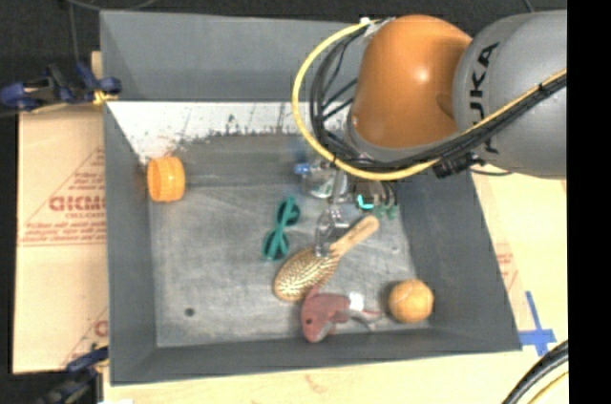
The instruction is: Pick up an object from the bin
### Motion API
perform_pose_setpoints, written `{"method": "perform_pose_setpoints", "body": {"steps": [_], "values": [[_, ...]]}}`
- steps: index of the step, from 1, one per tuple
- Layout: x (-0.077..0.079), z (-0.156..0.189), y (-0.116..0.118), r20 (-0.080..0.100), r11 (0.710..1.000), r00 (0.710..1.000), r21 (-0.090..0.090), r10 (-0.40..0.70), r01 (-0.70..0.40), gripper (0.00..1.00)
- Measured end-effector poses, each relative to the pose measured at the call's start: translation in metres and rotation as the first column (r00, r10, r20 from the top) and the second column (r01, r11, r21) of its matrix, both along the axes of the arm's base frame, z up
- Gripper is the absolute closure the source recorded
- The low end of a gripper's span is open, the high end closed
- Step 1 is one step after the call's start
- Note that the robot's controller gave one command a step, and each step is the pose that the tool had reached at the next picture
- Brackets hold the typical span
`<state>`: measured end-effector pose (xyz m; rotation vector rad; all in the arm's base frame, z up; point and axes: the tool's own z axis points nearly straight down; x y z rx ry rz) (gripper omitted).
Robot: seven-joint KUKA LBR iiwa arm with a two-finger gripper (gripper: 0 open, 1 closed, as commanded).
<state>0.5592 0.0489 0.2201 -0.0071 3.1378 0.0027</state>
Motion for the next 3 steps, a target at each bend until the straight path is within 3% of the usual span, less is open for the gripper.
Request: {"method": "perform_pose_setpoints", "body": {"steps": [1, 2, 3], "values": [[-0.027, -0.043, 0.015, 0.007, 0.999, 0.999, 0.000, -0.051, 0.051, 0.00], [-0.063, -0.074, 0.003, -0.004, 0.998, 0.998, -0.002, 0.057, -0.057, 0.00], [-0.066, -0.080, -0.003, 0.000, 0.992, 0.992, -0.003, 0.123, -0.123, 0.00]]}}
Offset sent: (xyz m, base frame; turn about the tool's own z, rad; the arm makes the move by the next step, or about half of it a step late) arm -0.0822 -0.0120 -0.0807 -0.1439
